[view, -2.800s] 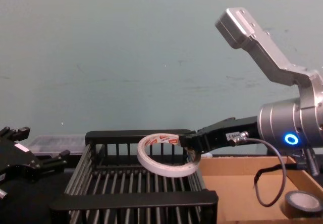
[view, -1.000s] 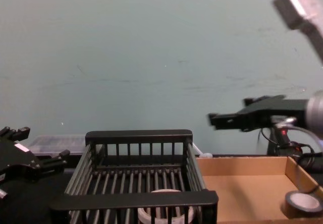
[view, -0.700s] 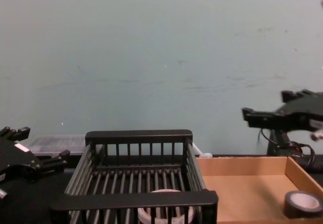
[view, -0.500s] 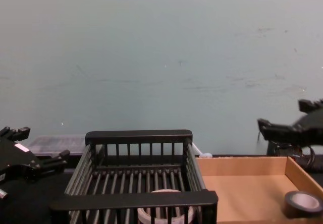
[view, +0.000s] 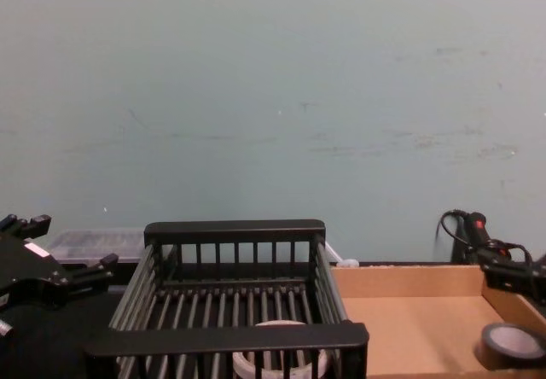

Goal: Pick up the white tape and place it into the black box , Pick up the silver tape and place it into the brown box.

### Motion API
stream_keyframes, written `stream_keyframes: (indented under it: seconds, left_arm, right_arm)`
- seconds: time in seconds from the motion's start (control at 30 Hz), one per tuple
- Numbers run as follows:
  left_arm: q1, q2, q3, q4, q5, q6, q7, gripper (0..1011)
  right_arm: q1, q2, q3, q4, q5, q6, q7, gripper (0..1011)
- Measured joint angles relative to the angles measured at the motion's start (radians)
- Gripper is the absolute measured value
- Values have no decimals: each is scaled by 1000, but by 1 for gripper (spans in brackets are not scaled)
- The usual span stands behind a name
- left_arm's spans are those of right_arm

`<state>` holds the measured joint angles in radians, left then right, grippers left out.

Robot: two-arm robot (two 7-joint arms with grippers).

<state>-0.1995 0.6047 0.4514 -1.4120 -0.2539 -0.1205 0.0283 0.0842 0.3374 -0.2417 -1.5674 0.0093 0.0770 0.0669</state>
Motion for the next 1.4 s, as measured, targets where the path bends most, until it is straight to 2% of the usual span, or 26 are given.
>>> stream_keyframes:
  seconds: [0.1,1.4]
  left_arm:
    - [0,0,0,0,0,0,0,1001]
    - [0,0,0,0,0,0,0,1001]
  right_arm:
    - [-10,-13,17,3,-5,13,-14,1002]
    - [-7,-7,9,2,-5,7,-9,1002]
